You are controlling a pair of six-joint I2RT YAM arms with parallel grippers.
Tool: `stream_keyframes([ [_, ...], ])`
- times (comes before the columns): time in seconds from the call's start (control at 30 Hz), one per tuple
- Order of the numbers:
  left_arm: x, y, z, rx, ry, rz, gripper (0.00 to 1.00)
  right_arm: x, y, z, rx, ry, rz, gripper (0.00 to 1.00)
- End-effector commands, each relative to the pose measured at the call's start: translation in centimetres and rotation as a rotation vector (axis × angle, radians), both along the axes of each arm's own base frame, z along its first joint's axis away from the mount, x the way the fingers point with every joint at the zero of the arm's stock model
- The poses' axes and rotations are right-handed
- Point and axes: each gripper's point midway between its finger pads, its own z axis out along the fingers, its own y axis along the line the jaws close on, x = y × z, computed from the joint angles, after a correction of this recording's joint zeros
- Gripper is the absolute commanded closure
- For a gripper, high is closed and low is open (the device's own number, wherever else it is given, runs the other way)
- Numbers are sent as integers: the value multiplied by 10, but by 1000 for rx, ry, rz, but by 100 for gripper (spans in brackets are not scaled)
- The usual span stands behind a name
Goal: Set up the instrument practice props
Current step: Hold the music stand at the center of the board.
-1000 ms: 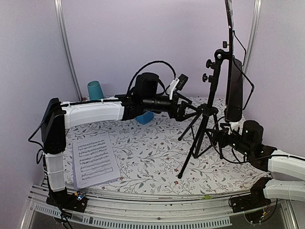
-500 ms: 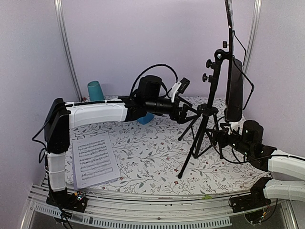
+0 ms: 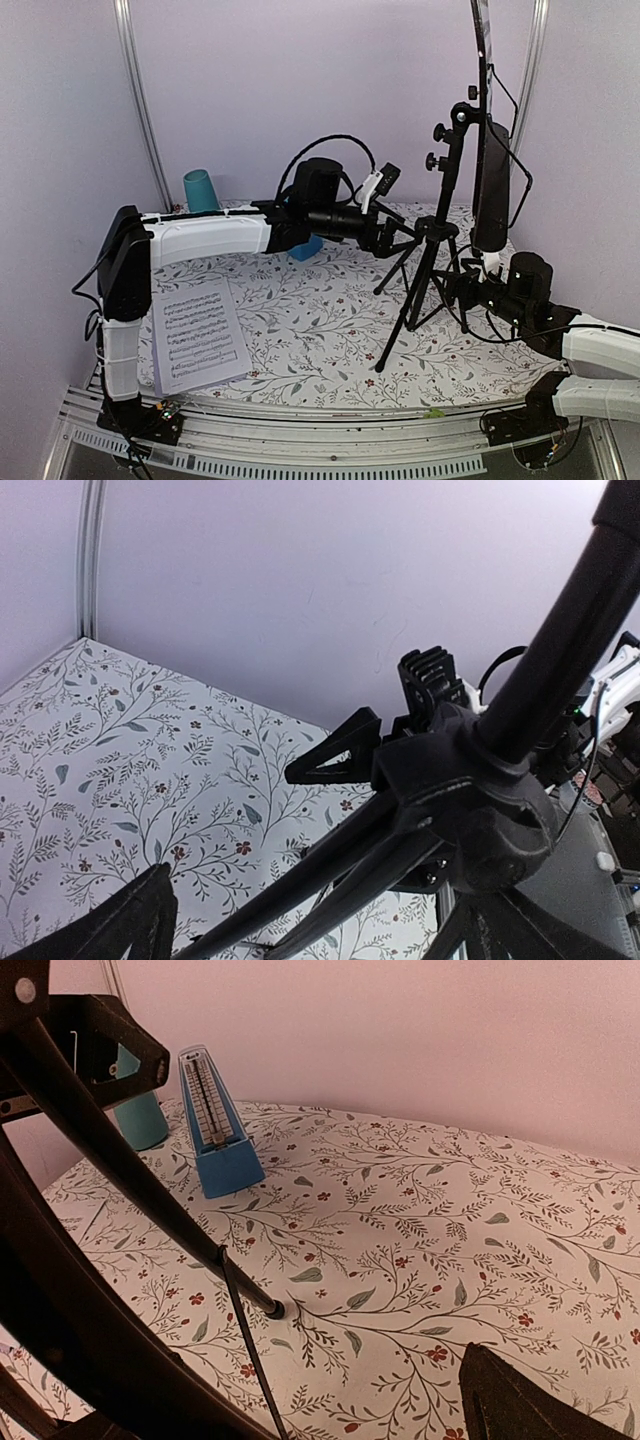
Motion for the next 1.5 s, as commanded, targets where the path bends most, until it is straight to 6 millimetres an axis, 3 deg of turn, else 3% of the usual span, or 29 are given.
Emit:
stream_keyframes([
  [0.0,21,4,11,-28,-10,50,1,-1,0,1,8,-2,5,5],
  [0.47,32,9,2,-13,-2,76,1,-4,1,5,12,-9,22,5],
  [0.83,32,11,-3,-8,0,77,1,-20,-2,31,49,14,45,3],
  [0.97,32,12,-2,-12,0,78,1,-27,-3,52,97,6,52,3],
  [1.3,32,13,-3,-12,2,80,1,-32,4,129,179,-105,108,1],
  [1.47,31,14,-3,-13,0,82,1,-27,11,151,216,-141,126,2],
])
